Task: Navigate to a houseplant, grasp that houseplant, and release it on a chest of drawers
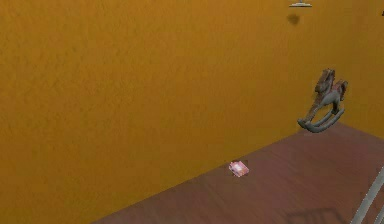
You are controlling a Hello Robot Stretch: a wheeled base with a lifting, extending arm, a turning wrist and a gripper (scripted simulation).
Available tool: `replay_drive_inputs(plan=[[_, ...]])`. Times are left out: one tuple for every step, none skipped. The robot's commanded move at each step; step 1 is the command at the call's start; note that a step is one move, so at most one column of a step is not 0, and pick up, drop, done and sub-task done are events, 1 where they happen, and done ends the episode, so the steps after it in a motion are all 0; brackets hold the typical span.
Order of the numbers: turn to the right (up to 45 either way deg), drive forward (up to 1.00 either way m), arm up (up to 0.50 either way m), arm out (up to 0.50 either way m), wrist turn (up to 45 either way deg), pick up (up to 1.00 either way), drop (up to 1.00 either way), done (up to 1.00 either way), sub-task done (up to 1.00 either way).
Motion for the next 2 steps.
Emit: replay_drive_inputs(plan=[[0.0,0.00,0.00,0.00,-12.0,0.00,0.00,0.00,0.00],[0.0,0.00,0.00,-0.28,0.0,0.00,0.00,0.00,0.00]])
